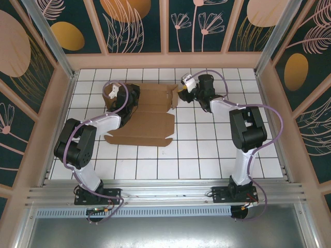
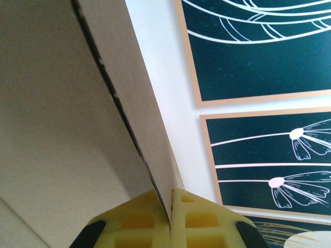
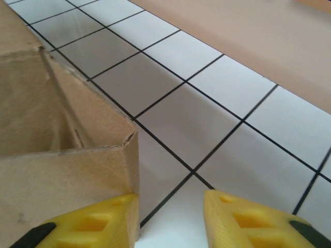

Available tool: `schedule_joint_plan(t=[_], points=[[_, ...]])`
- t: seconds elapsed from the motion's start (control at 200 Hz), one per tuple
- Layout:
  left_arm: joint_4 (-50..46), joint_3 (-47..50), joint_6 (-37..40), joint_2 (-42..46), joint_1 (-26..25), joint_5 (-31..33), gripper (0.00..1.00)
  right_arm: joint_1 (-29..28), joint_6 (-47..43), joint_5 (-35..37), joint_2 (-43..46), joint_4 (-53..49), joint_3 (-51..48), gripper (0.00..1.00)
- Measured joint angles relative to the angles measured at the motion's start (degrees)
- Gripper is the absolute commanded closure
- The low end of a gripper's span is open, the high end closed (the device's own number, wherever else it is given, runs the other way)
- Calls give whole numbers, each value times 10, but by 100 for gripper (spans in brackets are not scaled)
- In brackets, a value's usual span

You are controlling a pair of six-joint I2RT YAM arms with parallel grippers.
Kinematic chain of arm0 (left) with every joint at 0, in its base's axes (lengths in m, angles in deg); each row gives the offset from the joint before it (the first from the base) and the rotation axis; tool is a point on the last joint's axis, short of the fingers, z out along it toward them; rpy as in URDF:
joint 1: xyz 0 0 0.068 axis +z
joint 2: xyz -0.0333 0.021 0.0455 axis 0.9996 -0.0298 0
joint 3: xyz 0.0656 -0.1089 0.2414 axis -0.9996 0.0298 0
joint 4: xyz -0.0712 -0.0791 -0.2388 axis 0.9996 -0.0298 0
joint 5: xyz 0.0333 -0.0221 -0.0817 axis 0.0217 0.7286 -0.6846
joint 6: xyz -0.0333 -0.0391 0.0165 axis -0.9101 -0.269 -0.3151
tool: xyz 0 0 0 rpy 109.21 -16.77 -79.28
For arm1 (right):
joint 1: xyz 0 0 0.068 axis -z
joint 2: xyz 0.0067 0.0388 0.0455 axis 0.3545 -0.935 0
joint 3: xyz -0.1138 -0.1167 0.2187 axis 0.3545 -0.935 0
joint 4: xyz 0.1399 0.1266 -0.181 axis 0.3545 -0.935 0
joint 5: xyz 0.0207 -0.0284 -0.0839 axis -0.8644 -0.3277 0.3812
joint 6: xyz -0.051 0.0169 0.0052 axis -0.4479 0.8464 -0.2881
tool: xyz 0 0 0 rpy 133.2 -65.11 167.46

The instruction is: Fold the paper box

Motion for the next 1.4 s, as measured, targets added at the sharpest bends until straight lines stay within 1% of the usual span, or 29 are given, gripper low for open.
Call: schedule_joint_plan(t=[0.045,0.135,0.185,0.205,0.26,0.28,0.31,0.33,0.345,0.365,0.38,0.42,0.475,0.57,0.671,0.791,0.906,1.011,1.066,1.101,1.161,1.201,1.246,1.376,1.401], points=[[0,0,0,0,1,1,100,0,0,-7,0,0,0,64],[-1,0,0,0,1,3,100,0,2,-11,3,21,-18,57],[-1,0,0,0,1,3,100,0,6,-10,12,40,-43,51],[-1,0,0,0,1,2,100,0,8,-10,19,47,-56,47],[-1,0,0,0,0,0,100,0,16,-9,39,60,-86,42],[-1,0,0,0,0,0,100,-1,15,-10,48,66,-99,39],[-1,0,0,0,-1,-1,100,-1,19,-10,64,71,-116,37],[-2,0,0,0,-1,-2,100,-1,23,-9,73,74,-125,33],[-2,0,0,0,-1,-2,100,-1,22,-11,82,79,-133,31],[-2,0,0,1,-2,-2,100,-1,26,-11,92,82,-141,23],[-2,0,0,1,-2,-2,100,-1,22,-13,99,86,-146,21],[-2,0,0,1,-2,-2,100,-1,24,-20,118,92,-156,19],[-2,0,0,1,-2,-3,100,-1,24,-27,139,100,-161,18],[-2,0,0,1,-2,-4,100,-1,18,-32,148,111,-152,19],[-2,0,1,2,-2,-5,100,-1,6,-33,122,85,-109,21],[-5,0,2,4,-2,-4,100,-1,-11,-35,68,45,-37,28],[-12,0,4,9,-3,-7,100,-1,-37,-36,40,9,-5,39],[-15,0,5,10,-4,-7,100,1,-66,-33,38,-27,2,46],[-15,0,5,10,-5,-9,100,4,-85,-32,38,-43,2,52],[-16,0,5,10,-5,-9,100,7,-95,-32,38,-54,2,58],[-15,2,5,11,-5,-10,100,13,-112,-31,38,-72,5,65],[-15,3,5,11,-5,-11,100,17,-125,-31,37,-83,9,73],[-14,3,5,11,-4,-12,100,21,-132,-31,35,-99,18,79],[-12,6,6,12,-4,-13,100,23,-156,-31,26,-123,46,83],[-11,7,6,12,-4,-13,100,23,-161,-31,26,-127,47,86]])
